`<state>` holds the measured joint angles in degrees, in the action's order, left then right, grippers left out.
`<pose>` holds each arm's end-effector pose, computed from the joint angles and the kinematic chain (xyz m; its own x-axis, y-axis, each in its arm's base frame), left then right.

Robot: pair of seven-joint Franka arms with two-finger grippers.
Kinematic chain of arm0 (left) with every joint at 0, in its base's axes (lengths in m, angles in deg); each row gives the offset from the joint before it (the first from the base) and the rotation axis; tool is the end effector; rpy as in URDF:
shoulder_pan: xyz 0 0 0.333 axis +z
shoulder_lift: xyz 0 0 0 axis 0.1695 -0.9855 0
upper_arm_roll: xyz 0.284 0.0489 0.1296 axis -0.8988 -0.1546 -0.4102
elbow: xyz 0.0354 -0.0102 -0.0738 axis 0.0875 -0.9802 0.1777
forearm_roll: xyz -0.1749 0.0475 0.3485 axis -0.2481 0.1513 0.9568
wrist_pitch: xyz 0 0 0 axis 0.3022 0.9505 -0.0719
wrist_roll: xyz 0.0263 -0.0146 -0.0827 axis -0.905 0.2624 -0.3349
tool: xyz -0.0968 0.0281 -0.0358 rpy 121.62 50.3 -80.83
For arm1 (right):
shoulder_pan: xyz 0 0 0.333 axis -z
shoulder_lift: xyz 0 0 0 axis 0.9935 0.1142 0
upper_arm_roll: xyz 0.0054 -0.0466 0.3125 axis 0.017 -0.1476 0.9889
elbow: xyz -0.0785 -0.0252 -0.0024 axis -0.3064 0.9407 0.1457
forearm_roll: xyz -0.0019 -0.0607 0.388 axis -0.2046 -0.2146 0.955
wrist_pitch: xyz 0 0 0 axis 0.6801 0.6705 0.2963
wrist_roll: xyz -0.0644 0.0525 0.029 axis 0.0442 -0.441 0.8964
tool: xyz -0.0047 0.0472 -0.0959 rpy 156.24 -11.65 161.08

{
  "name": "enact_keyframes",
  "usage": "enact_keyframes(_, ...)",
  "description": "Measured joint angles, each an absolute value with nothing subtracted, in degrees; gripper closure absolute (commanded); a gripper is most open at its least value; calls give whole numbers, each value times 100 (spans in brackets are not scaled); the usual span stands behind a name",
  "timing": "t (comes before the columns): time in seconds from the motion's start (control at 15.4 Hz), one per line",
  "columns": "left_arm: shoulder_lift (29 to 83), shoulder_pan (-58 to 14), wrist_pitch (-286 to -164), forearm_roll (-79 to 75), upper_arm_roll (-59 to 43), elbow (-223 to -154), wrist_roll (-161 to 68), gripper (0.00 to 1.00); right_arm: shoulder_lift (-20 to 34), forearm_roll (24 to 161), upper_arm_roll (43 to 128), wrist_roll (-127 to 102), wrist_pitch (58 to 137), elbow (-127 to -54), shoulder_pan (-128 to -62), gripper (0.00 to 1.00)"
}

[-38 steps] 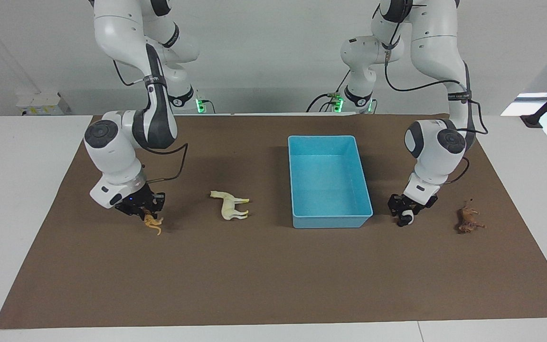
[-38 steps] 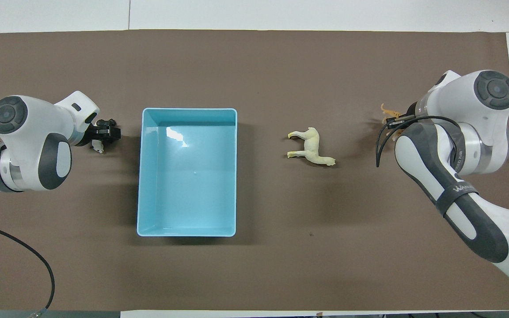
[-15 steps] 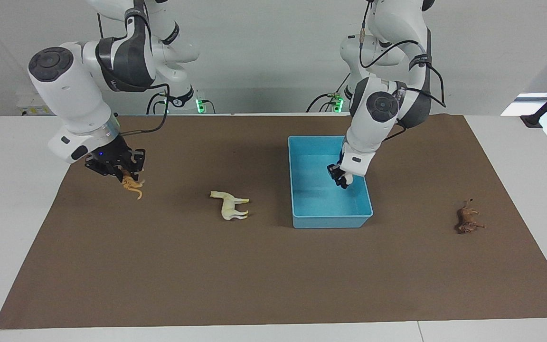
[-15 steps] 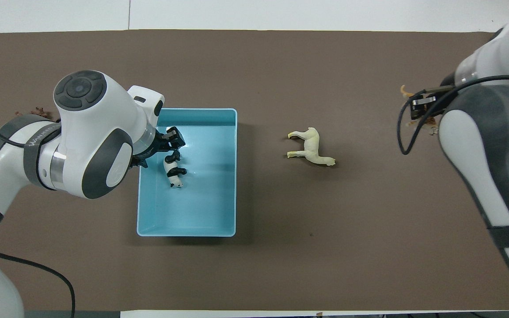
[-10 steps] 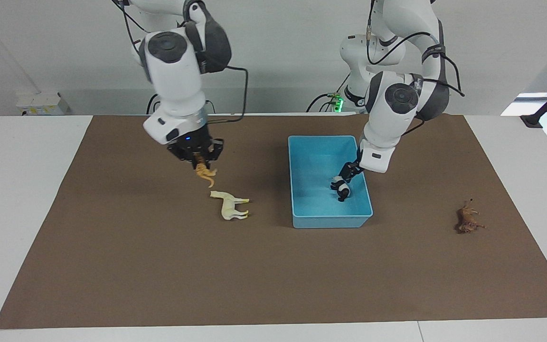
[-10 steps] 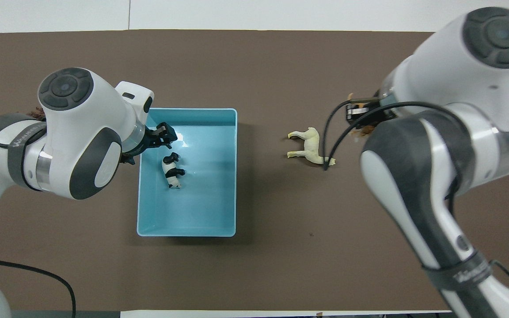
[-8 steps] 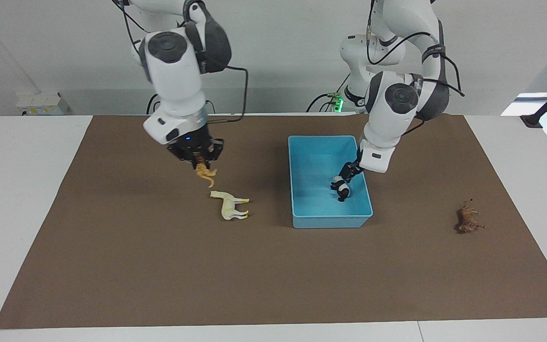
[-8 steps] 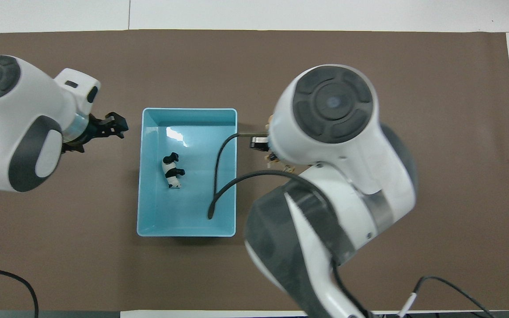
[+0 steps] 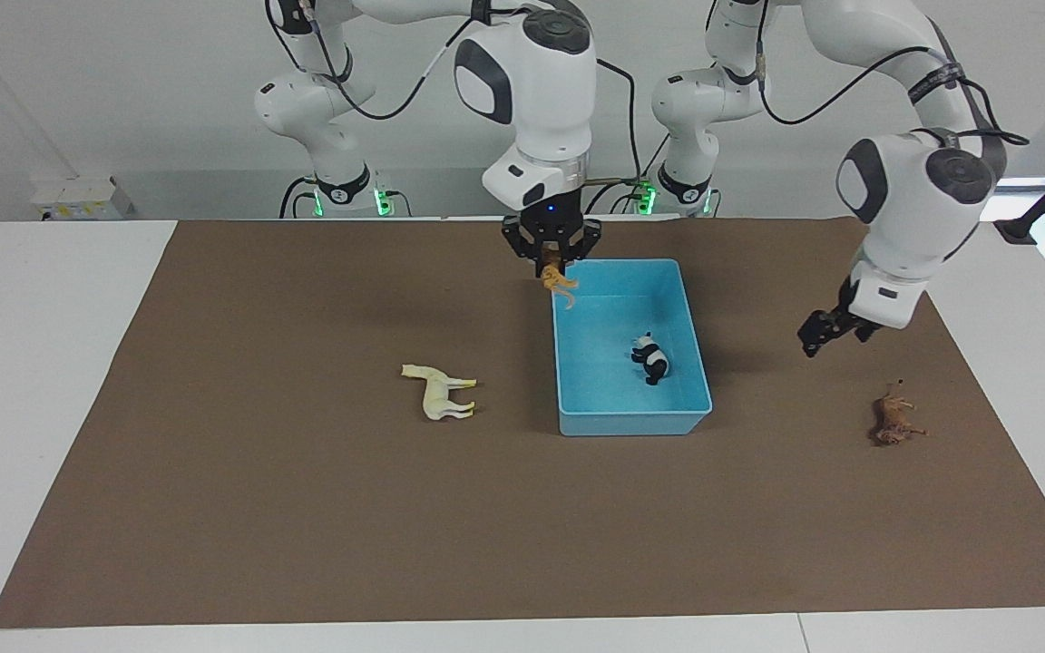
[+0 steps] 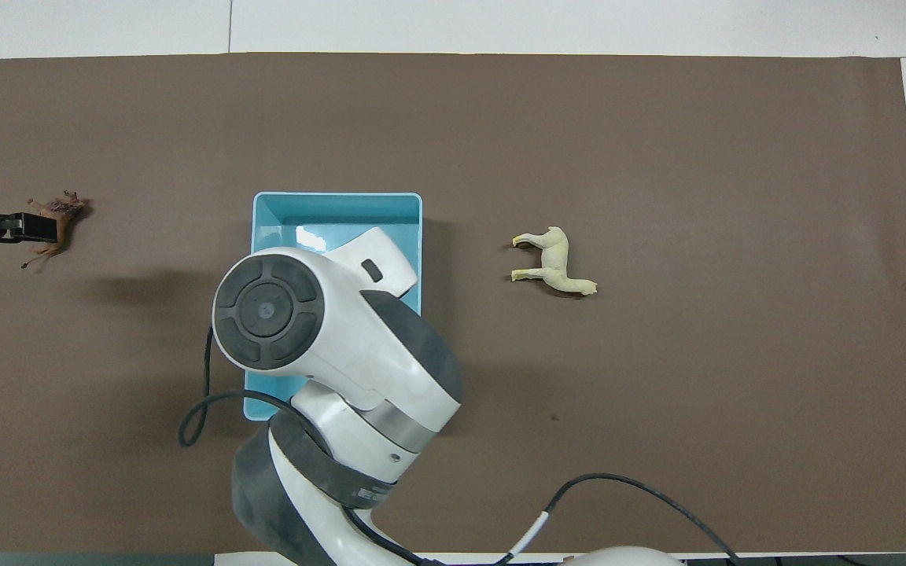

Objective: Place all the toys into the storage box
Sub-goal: 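Carry the tan toy into the box while the left gripper grasps the brown toy, then withdraw the right gripper from the box toward the cream horse toy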

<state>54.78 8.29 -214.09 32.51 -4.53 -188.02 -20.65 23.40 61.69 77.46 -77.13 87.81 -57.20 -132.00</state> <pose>0.6019 0.1291 0.4117 0.9925 -0.0723 0.0990 -0.0586 -0.9891 -0.1354 0.4899 0.5366 0.4554 0.9868 -0.1488 0.0646 -0.1450 -0.9876 -0.0593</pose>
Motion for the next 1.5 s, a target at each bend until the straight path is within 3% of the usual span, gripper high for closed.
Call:
enact_keyframes(0.13, 5287, 950, -21671, 3326, -452, -18820, -1554, 0, 2778, 6165, 7741, -7773, 9092, -5536, -13307, 98)
enact_keyframes(0.2, 5202, 964, -21782, 3337, -454, -18839, -1429, 0, 2897, 6164, 7739, -7773, 9175, -5488, -13322, 1)
enact_keyframes(0.65, 4748, 1017, -22379, 3585, -451, -18877, -1301, 0, 2914, 6150, 7561, -8005, 8806, -5358, -13275, 0)
enact_keyframes(0.85, 4497, 1099, -22862, 3586, -457, -18876, -1295, 0, 2721, 6114, 7066, -7900, 8607, -5287, -13203, 0)
enact_keyframes(1.17, 4295, 1219, -23133, 3587, -453, -18878, -1275, 0, 2294, 6113, 6830, -6459, 7990, -5356, -12393, 0)
enact_keyframes(1.37, 4292, 1219, -23132, 3587, -431, -18960, -1275, 0, 2181, 6115, 6825, -5765, 8143, -5842, -11940, 0)
enact_keyframes(1.5, 4290, 1220, -23133, 3587, -431, -19089, -1275, 0, 1990, 6116, 6824, -5418, 8775, -6623, -11775, 0)
